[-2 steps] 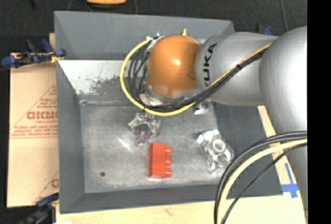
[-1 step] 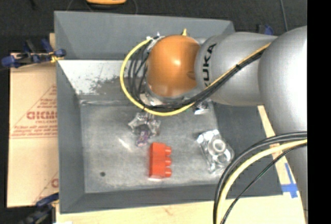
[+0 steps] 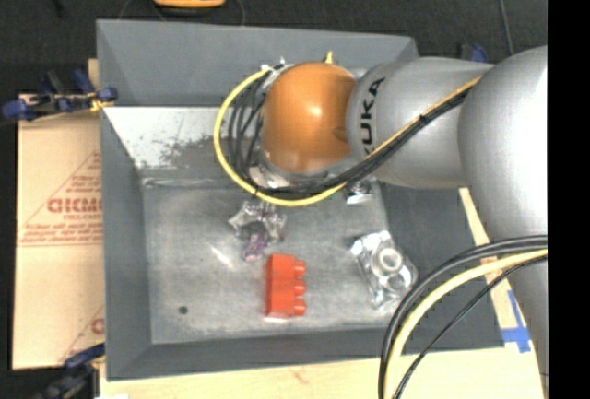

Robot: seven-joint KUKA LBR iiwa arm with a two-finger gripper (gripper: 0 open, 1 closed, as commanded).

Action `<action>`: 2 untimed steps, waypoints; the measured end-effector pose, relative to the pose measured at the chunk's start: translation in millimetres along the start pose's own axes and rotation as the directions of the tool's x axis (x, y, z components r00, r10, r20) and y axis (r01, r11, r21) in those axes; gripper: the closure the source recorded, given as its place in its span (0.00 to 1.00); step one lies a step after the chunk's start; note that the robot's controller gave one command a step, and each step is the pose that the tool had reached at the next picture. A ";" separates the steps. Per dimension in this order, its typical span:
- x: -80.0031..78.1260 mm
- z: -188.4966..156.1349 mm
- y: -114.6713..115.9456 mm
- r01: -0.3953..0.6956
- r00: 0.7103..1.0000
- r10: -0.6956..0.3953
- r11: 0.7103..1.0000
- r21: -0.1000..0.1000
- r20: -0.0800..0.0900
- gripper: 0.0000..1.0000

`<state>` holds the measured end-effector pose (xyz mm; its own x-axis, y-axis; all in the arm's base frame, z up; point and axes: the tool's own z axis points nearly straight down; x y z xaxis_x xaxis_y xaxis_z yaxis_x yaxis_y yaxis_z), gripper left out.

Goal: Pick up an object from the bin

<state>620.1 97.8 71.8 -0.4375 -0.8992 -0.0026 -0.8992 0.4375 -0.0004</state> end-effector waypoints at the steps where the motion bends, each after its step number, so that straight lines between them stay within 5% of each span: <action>1: 0.0 0.0 0.0 -0.001 1.000 0.001 1.000 -0.001 -0.001 1.00; 2: 0.0 0.0 0.1 -0.002 1.000 0.002 1.000 -0.001 -0.001 1.00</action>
Offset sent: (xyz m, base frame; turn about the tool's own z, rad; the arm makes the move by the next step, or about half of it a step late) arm 0.0000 0.0000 0.0000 0.0000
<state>620.0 97.8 71.8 -0.4389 -0.8985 -0.0016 -0.8985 0.4389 0.0008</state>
